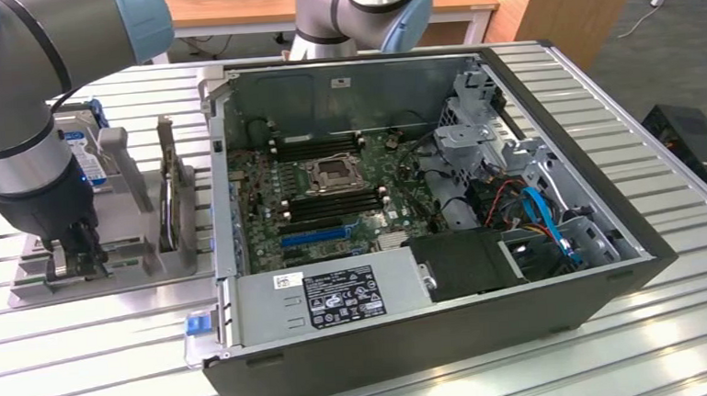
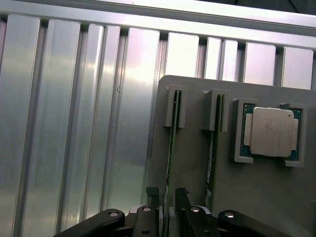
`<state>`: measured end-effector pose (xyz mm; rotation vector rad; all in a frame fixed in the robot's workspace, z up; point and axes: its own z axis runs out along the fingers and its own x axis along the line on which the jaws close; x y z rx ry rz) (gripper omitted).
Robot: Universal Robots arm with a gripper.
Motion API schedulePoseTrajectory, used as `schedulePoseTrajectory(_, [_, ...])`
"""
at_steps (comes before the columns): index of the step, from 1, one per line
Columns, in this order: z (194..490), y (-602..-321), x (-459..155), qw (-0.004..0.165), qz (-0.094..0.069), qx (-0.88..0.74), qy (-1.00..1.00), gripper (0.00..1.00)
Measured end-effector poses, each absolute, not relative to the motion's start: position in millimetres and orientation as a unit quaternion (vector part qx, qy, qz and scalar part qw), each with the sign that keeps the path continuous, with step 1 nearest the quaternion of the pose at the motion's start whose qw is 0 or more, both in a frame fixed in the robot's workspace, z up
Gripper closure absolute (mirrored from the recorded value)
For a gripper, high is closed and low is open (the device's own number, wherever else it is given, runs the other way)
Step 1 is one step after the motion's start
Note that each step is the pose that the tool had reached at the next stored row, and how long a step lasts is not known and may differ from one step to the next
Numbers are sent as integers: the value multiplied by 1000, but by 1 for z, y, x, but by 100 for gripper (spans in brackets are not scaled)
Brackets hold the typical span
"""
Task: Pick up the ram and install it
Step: 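Pick up the ram and move it above insertion slot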
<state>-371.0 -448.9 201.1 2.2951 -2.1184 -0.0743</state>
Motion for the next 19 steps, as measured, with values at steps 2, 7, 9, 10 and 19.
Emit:
schedulePoseTrajectory(2, [201,-449,-371,9,-24,735,-678,73])
schedulePoseTrajectory(7, [200,-449,-371,9,-24,735,-678,73])
schedulePoseTrajectory(9, [200,-449,-371,9,-24,735,-678,73])
schedulePoseTrajectory(10, [200,-449,-371,9,-24,735,-678,73])
schedulePoseTrajectory(19, [200,-449,-371,9,-24,735,-678,87])
